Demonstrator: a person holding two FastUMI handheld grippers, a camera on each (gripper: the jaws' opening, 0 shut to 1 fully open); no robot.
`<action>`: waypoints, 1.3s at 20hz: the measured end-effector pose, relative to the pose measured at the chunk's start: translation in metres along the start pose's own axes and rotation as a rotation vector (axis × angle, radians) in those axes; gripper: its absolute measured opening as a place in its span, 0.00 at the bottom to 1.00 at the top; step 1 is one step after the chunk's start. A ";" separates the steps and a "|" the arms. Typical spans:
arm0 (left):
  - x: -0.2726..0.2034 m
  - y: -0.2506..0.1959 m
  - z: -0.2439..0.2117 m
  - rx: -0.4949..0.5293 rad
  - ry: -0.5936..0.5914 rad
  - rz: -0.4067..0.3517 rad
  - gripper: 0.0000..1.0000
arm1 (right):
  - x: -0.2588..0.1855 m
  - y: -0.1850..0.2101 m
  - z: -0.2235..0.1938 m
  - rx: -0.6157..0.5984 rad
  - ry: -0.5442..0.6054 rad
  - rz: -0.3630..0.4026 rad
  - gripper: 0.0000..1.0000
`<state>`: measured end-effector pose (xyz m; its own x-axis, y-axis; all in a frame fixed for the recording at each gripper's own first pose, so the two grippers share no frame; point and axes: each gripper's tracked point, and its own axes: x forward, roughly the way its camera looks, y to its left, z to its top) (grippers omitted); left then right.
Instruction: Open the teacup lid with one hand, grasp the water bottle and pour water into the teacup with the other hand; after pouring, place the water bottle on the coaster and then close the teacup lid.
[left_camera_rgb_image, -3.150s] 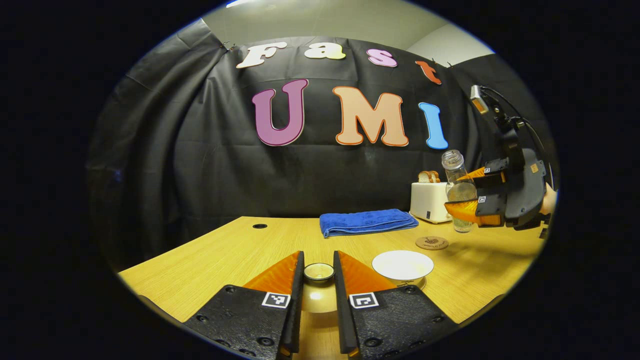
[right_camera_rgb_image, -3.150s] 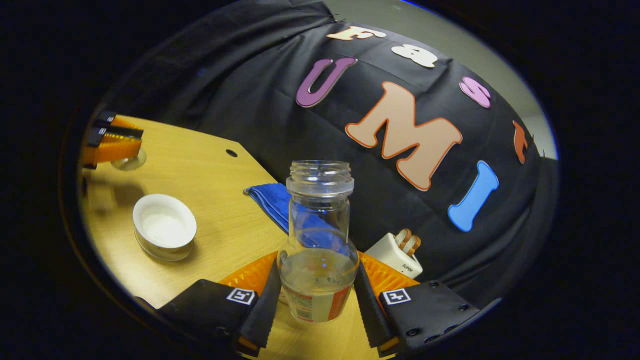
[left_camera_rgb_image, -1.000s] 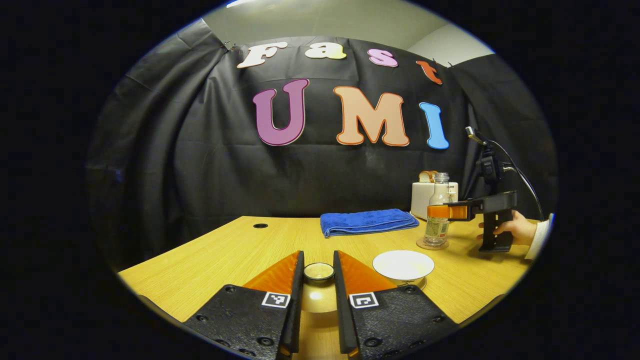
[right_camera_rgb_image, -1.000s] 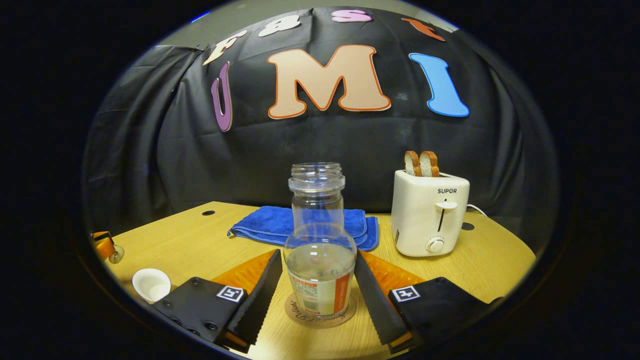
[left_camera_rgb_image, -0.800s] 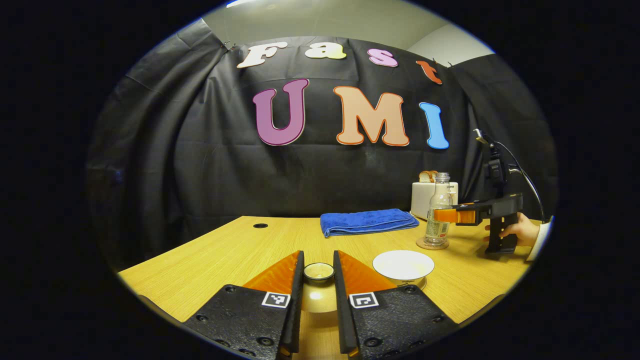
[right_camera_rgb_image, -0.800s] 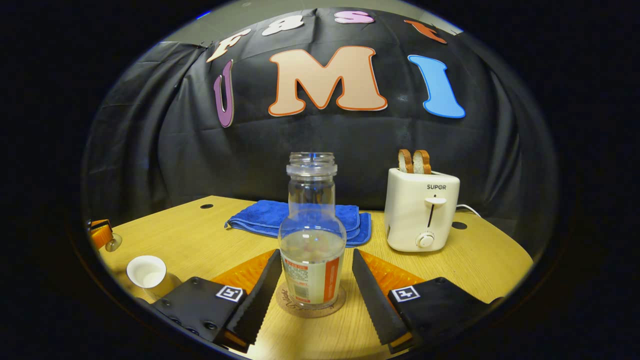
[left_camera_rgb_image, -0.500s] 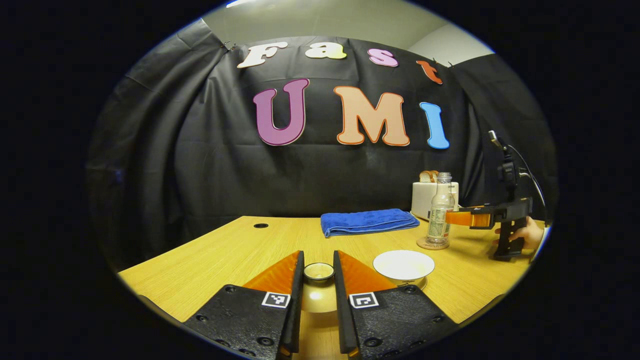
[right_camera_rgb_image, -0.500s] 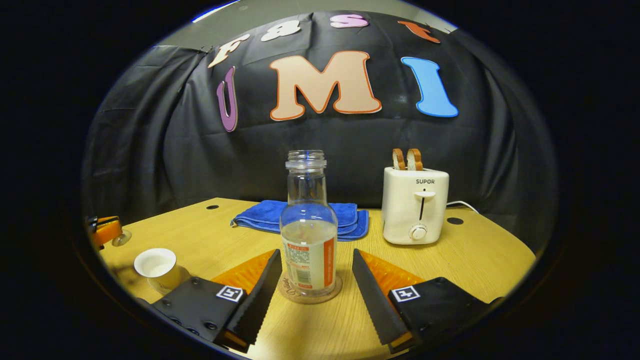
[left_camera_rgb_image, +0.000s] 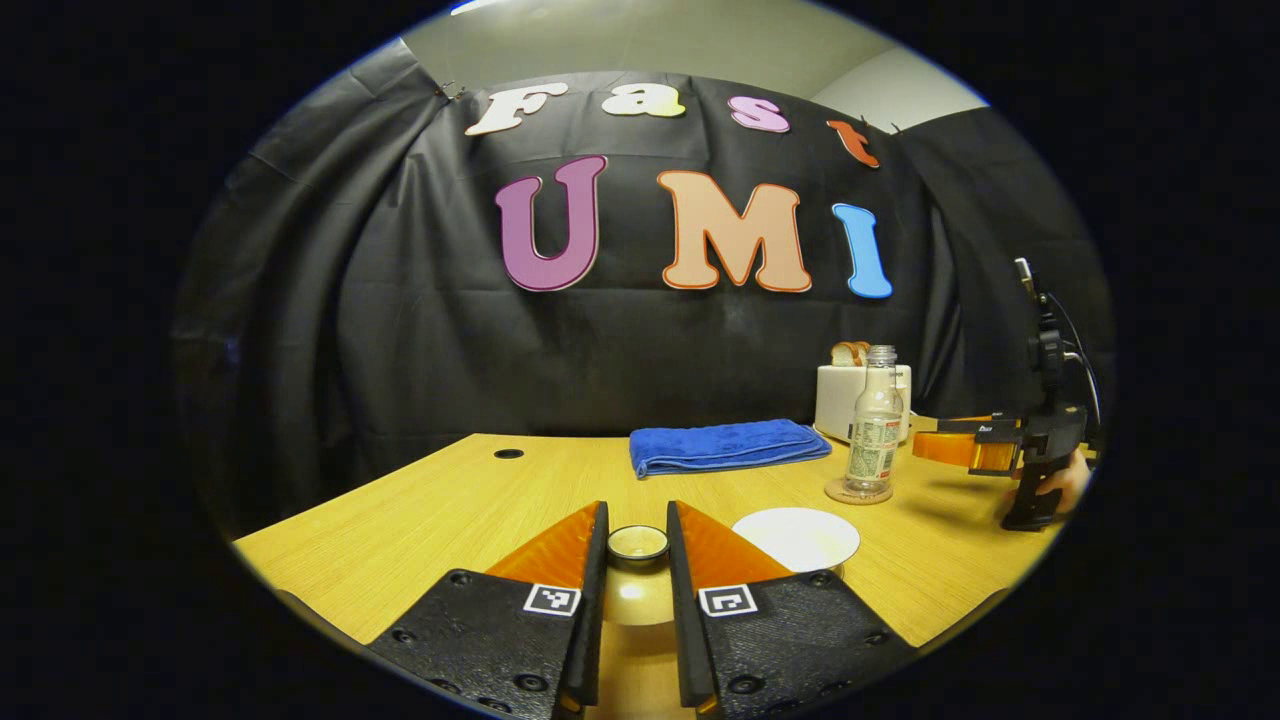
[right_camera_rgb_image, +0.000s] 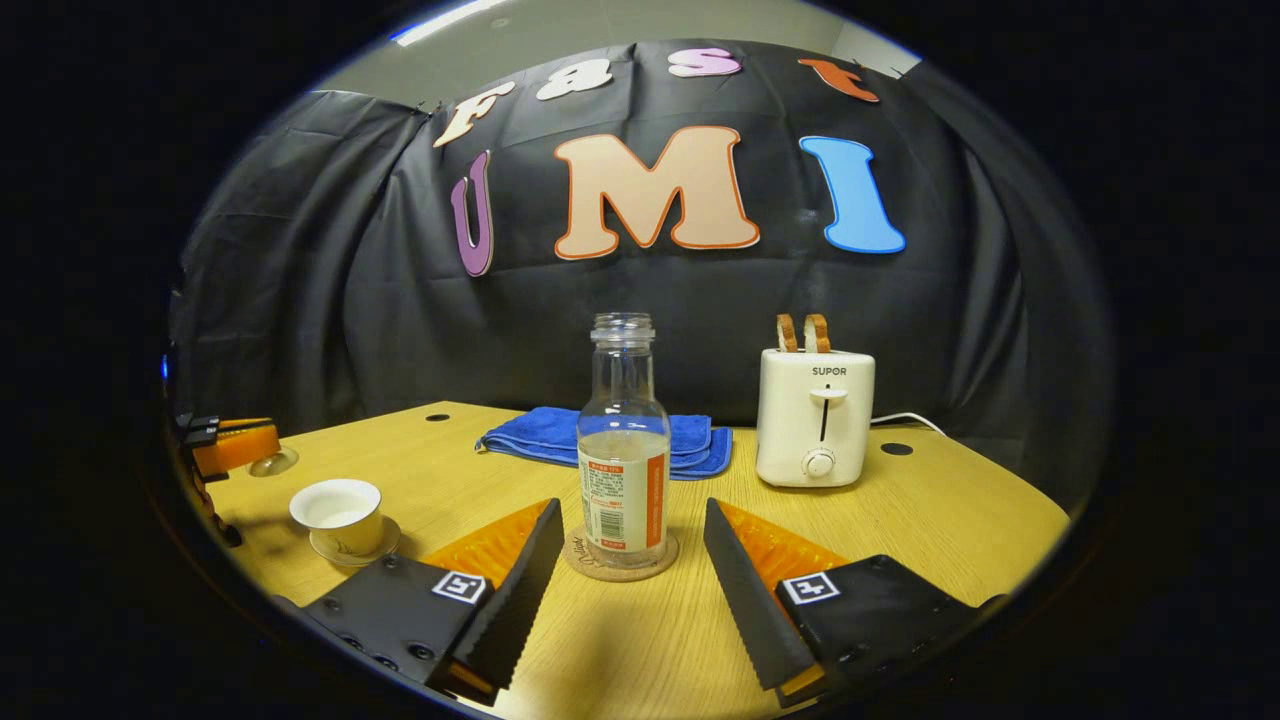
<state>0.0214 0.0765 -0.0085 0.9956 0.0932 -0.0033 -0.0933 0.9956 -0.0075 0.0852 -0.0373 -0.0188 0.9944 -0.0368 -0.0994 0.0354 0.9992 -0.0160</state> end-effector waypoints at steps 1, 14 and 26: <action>0.003 -0.005 0.000 0.000 -0.002 -0.012 0.29 | -0.002 -0.002 0.001 0.009 -0.006 0.001 0.91; 0.028 -0.079 -0.006 0.024 0.040 -0.179 0.28 | -0.050 -0.016 0.019 0.004 -0.109 -0.023 0.94; 0.037 -0.098 -0.018 0.064 0.118 -0.250 0.29 | -0.075 -0.016 0.017 0.004 -0.110 -0.023 0.90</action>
<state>0.0670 -0.0181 -0.0261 0.9802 -0.1529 -0.1258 0.1590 0.9865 0.0400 0.0113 -0.0499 0.0060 0.9982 -0.0588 0.0108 0.0589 0.9982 -0.0129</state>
